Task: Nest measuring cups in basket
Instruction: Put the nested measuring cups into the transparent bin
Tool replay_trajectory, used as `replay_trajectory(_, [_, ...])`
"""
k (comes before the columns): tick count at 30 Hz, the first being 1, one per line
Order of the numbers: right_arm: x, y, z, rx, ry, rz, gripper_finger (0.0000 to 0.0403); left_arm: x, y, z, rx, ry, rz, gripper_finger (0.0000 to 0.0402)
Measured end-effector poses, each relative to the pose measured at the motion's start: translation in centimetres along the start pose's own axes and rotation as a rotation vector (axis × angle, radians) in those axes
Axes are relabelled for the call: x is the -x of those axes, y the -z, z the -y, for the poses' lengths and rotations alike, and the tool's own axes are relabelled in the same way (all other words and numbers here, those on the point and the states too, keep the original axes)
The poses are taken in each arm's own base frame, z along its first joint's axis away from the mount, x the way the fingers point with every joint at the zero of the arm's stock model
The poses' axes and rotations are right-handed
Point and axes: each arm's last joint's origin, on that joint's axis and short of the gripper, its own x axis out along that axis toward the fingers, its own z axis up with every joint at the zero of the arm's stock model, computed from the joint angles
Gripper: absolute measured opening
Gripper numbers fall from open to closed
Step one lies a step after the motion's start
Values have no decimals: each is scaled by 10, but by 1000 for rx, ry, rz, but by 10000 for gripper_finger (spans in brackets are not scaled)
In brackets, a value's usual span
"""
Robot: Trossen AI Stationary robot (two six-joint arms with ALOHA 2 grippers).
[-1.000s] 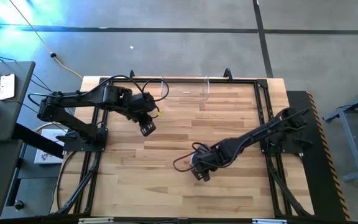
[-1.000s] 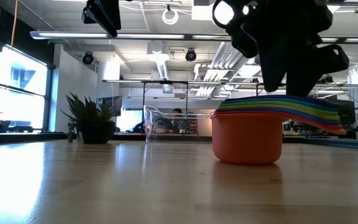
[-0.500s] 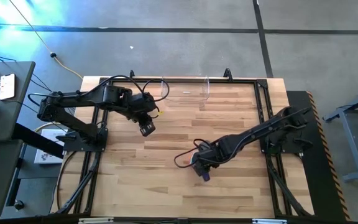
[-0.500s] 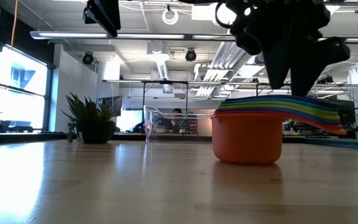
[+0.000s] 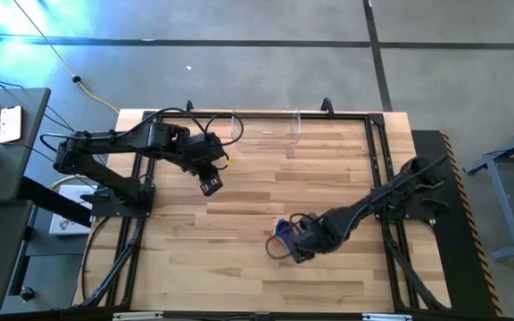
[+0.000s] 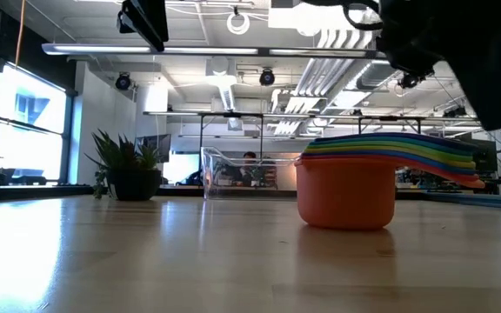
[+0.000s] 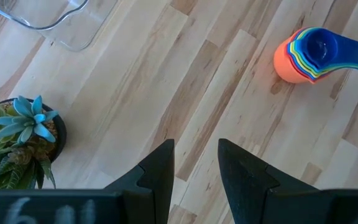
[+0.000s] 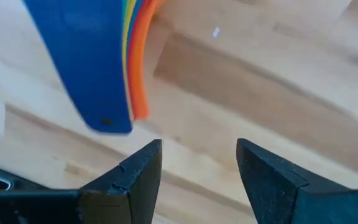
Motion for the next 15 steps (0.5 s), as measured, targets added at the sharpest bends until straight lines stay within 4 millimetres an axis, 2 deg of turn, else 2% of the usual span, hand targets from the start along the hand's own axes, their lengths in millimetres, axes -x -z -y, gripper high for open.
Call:
replay_trajectory(8, [-30,25,-17,-27,-69,-24,197,0,0,0,-24,-1,1,113])
replay_trajectory(15, [-49,26,-22,-46,-54,0,197,0,0,0,-26,-2,2,113])
